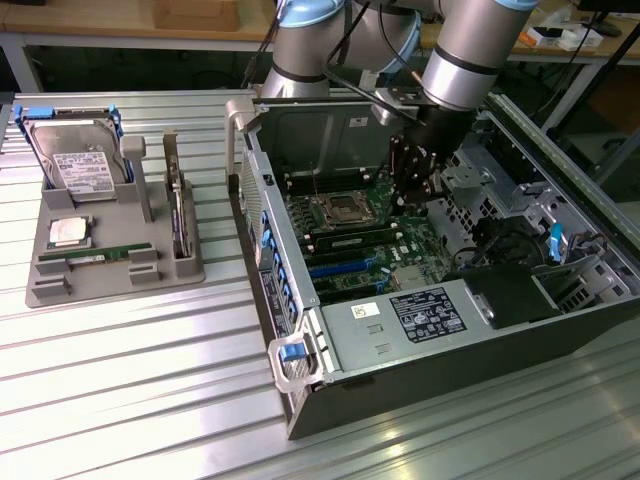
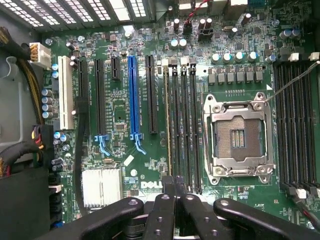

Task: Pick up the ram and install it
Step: 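Press down the ram until it locks into place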

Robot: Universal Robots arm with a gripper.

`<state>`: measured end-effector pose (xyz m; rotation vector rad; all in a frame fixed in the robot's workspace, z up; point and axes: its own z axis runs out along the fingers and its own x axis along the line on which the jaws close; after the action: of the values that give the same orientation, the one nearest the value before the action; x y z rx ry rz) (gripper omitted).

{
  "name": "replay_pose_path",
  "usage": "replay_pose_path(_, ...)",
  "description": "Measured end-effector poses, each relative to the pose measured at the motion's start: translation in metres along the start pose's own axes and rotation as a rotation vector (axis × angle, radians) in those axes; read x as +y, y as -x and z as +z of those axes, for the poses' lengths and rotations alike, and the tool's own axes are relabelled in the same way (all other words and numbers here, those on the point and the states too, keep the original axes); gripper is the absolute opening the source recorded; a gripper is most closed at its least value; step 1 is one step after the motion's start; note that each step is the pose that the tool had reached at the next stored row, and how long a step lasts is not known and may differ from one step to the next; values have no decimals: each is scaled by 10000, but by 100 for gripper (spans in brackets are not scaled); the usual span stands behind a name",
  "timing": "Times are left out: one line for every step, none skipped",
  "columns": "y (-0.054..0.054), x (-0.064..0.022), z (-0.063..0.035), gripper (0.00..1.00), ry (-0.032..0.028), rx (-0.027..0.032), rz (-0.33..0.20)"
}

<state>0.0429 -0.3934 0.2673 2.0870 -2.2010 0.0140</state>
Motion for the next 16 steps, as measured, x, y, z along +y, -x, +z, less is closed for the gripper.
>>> replay_pose_path(0, 10, 0, 11, -67, -10, 5)
replay_pose_path(-1, 26, 3, 11, -188, -29, 12)
replay_pose_path(-2, 26, 2, 11, -188, -29, 11)
replay_pose_path(-2, 26, 2, 11, -189, -29, 12)
replay_pose_path(-2, 26, 2, 11, -188, -28, 12)
replay_pose_path(-2, 26, 2, 11, -189, -28, 12)
replay_pose_path(-2, 26, 2, 11, -189, -28, 12)
replay_pose_path(-2, 26, 2, 11, -189, -28, 12)
replay_pose_path(0, 25, 13, 11, -189, -29, 12)
replay_pose_path(2, 23, 39, 11, -188, -27, 12)
replay_pose_path(3, 22, 57, 11, -188, -29, 12)
replay_pose_path(6, 20, 91, 11, -188, -27, 12)
replay_pose_path(7, 19, 109, 11, -188, -28, 12)
replay_pose_path(10, 17, 138, 11, -188, -29, 11)
replay_pose_path(12, 15, 162, 11, -189, -29, 12)
replay_pose_path(15, 13, 192, 11, -189, -28, 12)
